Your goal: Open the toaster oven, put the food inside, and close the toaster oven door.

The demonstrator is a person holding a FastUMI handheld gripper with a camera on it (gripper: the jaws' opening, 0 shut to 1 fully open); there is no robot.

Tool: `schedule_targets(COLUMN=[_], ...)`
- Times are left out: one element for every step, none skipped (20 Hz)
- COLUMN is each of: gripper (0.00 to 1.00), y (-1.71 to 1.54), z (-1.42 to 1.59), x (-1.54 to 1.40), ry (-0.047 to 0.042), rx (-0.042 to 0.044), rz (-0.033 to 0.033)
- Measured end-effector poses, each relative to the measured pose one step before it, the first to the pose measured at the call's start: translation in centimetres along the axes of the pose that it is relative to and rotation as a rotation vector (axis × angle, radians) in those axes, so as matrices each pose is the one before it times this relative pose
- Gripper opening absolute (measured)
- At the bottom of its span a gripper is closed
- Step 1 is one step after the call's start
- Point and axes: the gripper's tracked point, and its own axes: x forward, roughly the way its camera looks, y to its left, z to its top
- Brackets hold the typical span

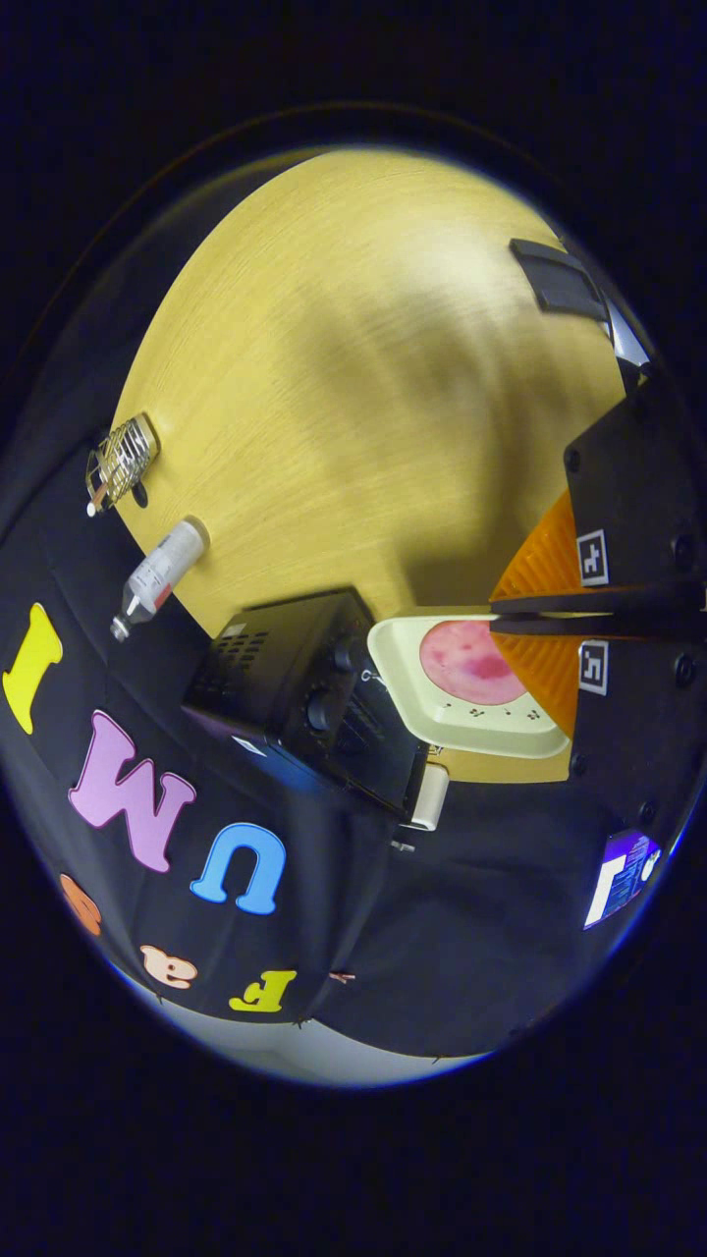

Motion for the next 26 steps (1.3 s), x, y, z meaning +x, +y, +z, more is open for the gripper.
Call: schedule_targets(gripper=[0.06, 0.06, 0.06, 0.06, 0.06, 0.06, 0.06, 0.06, 0.06, 0.06, 0.06, 0.06, 0.06, 0.06, 0.06, 0.06, 0.06, 0.06, 0.06, 0.06, 0.06, 0.06, 0.06, 0.06, 0.05, 0.05], y=[1.016, 1.272, 1.107, 0.772, 0.645, 0.559, 0.572, 0.463, 0.347, 0.31, 0.396, 0.392, 0.327, 0.4, 0.432, 0.419, 0.274, 0.297, 0.128, 0.243, 0.195, 0.174, 0.08, -0.088, -0.212, -0.319], z=[-0.268, -0.312, -0.19, -0.136, -0.129, -0.172, -0.07, -0.004, 0.044, 0.163, 0.107, 0.076, 0.033, 0.174, 0.178, 0.146, 0.133, 0.144, 0.219, 0.264, 0.141, 0.116, -0.062, 0.048, -0.035, 0.083], x=[0.815, 0.931, 0.895, 1.095, 1.197, 1.214, 1.366, 1.141, 1.063, 1.126, 0.966, 0.97, 0.833, 0.822, 0.755, 0.855, 0.749, 0.734, 0.651, 0.665, 0.745, 0.588, 0.551, 0.304, 0.329, 0.189], ry=[-0.0064, -0.00901, -0.01375, -0.01677, -0.01824, -0.02087, -0.02302, -0.02341, -0.02787, -0.02796, -0.02904, -0.02398, -0.02459, -0.0288, -0.03111, -0.02716, -0.02327, -0.0187, -0.02224, -0.02149, -0.01451, -0.00702, -0.00384, -0.0054, -0.0059, -0.0094], rx=[0.00199, 0.0036, 0.00217, 0.00385, 0.00963, 0.01324, 0.01669, 0.01394, 0.00999, 0.01087, 0.01374, 0.01298, 0.01367, 0.01404, 0.01259, 0.01305, 0.01313, 0.01251, 0.00795, 0.00064, 0.00001, -0.0008, 0.00198, -0.00315, -0.00575, -0.00568], rz=[0.00146, 0.00284, 0.00037, -0.00581, -0.0079, -0.00929, -0.00786, -0.00678, -0.0091, -0.01133, -0.00831, -0.00638, -0.00546, -0.00601, -0.00472, -0.00256, -0.00412, -0.00428, -0.0088, -0.00688, -0.004, -0.00491, -0.00558, -0.00794, -0.01024, -0.01327])
